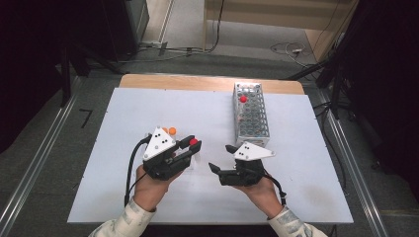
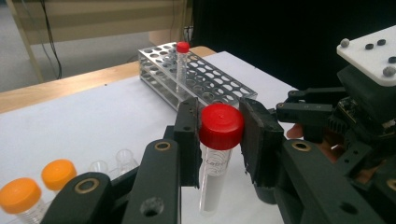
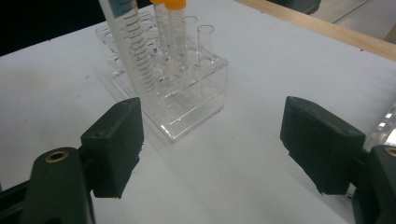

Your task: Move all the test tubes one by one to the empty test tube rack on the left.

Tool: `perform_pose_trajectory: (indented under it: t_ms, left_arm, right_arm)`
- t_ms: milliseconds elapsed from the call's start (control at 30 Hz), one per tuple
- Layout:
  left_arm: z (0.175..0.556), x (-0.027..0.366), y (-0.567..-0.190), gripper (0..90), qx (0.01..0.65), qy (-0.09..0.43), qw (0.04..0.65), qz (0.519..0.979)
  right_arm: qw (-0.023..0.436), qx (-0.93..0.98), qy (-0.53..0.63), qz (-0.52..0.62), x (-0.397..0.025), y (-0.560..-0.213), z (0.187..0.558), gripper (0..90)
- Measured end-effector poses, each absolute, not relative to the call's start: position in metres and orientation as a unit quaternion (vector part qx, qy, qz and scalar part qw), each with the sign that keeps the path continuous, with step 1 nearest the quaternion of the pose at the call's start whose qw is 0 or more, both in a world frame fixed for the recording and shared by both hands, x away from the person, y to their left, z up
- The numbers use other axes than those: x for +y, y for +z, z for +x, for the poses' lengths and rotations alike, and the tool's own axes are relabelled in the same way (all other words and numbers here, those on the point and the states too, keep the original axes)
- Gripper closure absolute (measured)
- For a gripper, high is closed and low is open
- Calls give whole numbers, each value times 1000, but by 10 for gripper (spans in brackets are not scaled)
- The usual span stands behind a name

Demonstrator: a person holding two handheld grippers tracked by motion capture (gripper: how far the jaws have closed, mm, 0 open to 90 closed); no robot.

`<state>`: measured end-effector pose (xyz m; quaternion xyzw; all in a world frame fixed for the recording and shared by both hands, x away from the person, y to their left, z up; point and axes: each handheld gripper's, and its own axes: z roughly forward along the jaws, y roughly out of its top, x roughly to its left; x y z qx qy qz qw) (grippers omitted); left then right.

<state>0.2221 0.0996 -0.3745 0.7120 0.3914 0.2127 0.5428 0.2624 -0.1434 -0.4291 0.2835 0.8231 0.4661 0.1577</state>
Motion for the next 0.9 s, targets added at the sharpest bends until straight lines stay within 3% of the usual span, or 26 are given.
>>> perform_pose_trajectory:
  t_ms: [533, 900]
  left_arm:
    - [205, 155, -361, 701, 427, 240, 531, 691]
    - [221, 185, -363, 701, 468, 271, 510, 670]
  right_arm:
    - [174, 810, 469, 307, -161, -426, 268, 207]
    - [177, 808, 468, 312, -164, -425, 269, 210]
